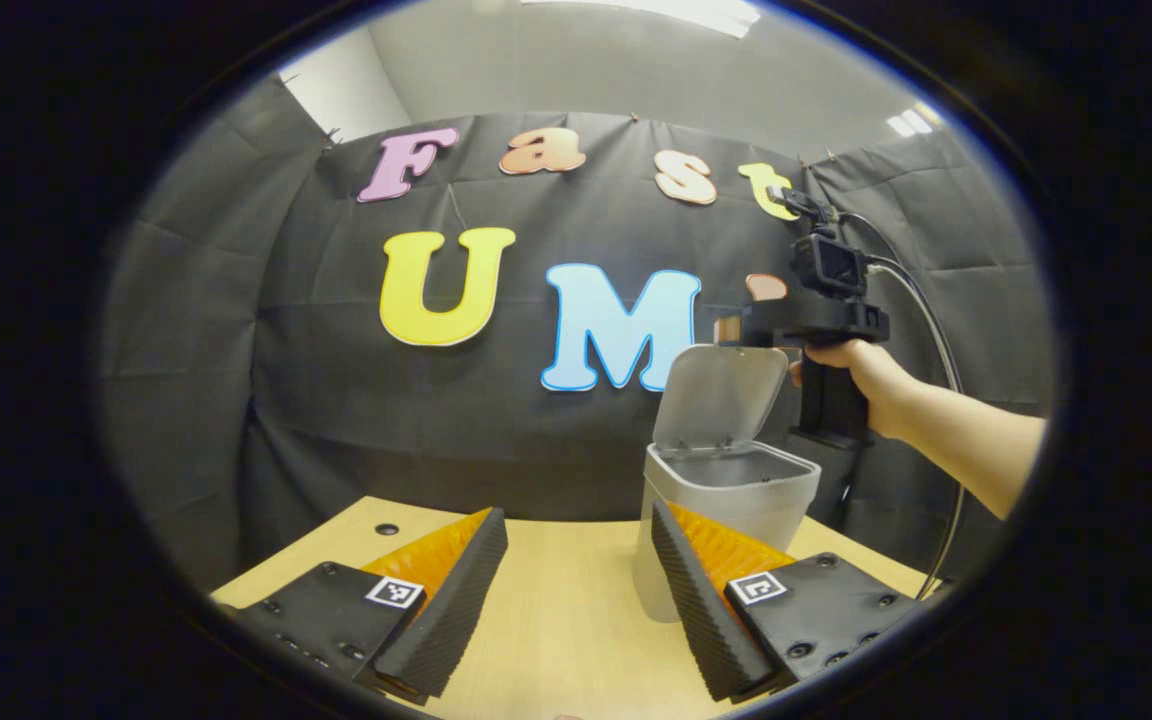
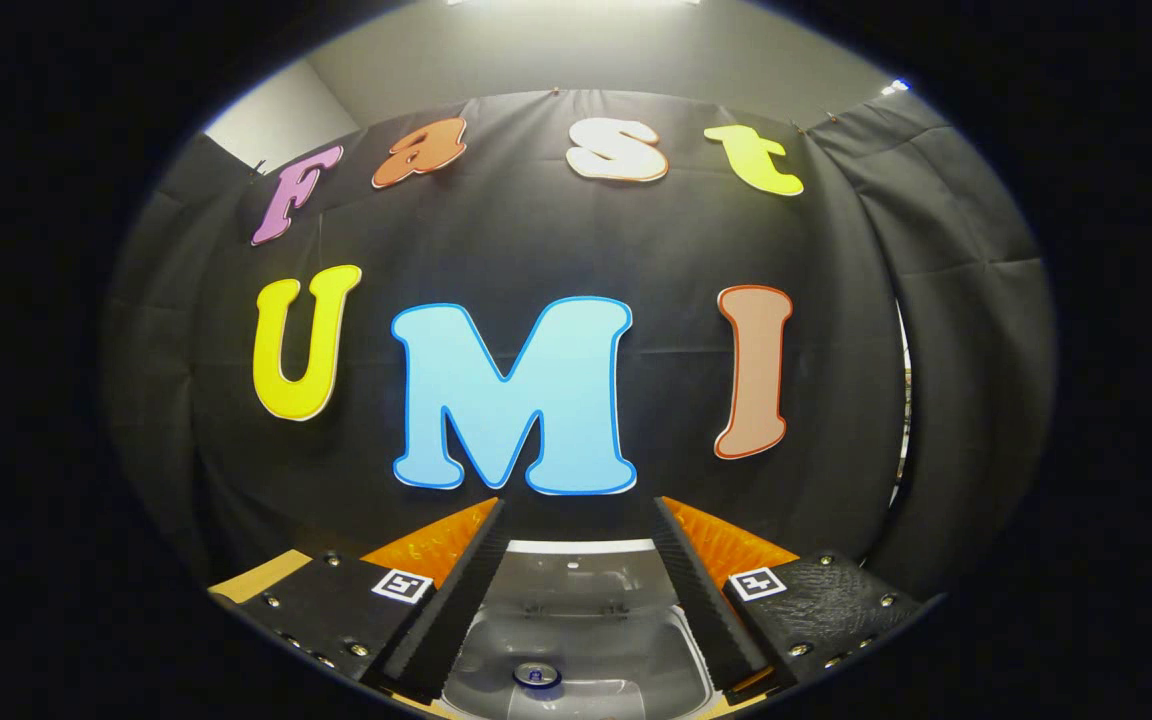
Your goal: Press the lid of the desktop garbage bin to open it, pick up the crumpled paper on the desktop and throw it into the bin, then pick up the pop can on the desktop and drop it into the bin, and finally close the garbage bin lid.
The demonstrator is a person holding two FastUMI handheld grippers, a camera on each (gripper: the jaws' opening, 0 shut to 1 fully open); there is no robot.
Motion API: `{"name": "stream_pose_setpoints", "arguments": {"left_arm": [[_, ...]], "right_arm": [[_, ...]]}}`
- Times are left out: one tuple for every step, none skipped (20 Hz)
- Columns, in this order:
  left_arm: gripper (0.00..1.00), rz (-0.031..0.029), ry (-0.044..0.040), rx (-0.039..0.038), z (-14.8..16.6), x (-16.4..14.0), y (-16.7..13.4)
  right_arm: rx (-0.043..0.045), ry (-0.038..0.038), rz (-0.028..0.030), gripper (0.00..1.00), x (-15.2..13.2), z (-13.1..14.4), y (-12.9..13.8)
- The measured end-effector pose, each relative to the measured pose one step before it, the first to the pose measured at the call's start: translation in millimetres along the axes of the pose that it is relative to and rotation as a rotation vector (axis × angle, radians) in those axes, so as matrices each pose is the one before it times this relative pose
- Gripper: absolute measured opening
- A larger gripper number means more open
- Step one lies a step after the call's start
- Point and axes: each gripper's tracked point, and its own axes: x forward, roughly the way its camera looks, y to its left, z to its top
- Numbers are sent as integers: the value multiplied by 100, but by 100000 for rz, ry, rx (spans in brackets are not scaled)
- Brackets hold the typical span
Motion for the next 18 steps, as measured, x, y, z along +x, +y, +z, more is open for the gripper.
{"name": "stream_pose_setpoints", "arguments": {"left_arm": [[95,-26,108,-50,-60,-106,-43],[95,-32,243,98,-59,-124,-49],[95,-70,125,72,-72,-128,-101],[95,152,3,29,53,-46,-3],[95,56,103,-19,-97,0,32],[95,295,50,-21,-42,-16,42],[95,133,-7,-49,-2,-43,0],[95,220,-70,-49,21,-98,18],[95,-67,127,21,27,-25,-9],[95,148,142,189,-18,-19,26],[95,-23,-15,316,-18,38,61],[95,120,82,442,-5,19,91],[95,129,217,329,-156,0,44],[95,102,339,-10,-120,75,40],[95,4,283,-189,48,79,-18],[95,-20,269,-69,-44,5,0],[95,97,24,25,-69,118,6],[95,-48,40,184,42,41,-43]], "right_arm": [[680,78,87,92,-572,-337,-52],[287,51,150,92,-516,-394,46],[-113,-267,153,92,-473,-274,-5],[-317,-255,402,92,-410,-422,30],[-77,498,449,92,-411,-466,96],[379,1452,410,92,-380,-605,7],[866,2564,170,92,-340,-800,-51],[714,3918,-168,92,-284,-1142,-141],[-44,4124,-206,89,-231,-1335,-96],[-147,1230,188,92,129,-963,402],[-174,-411,-67,92,-164,-323,74],[-553,-1046,-229,92,-186,-69,-31],[-762,-640,-396,92,-53,-149,23],[-546,336,-38,92,28,-404,43],[33,795,214,89,121,-329,114],[227,1222,199,89,99,-457,58],[229,891,-105,92,211,-339,-13],[109,984,-473,92,169,-502,-78]]}}
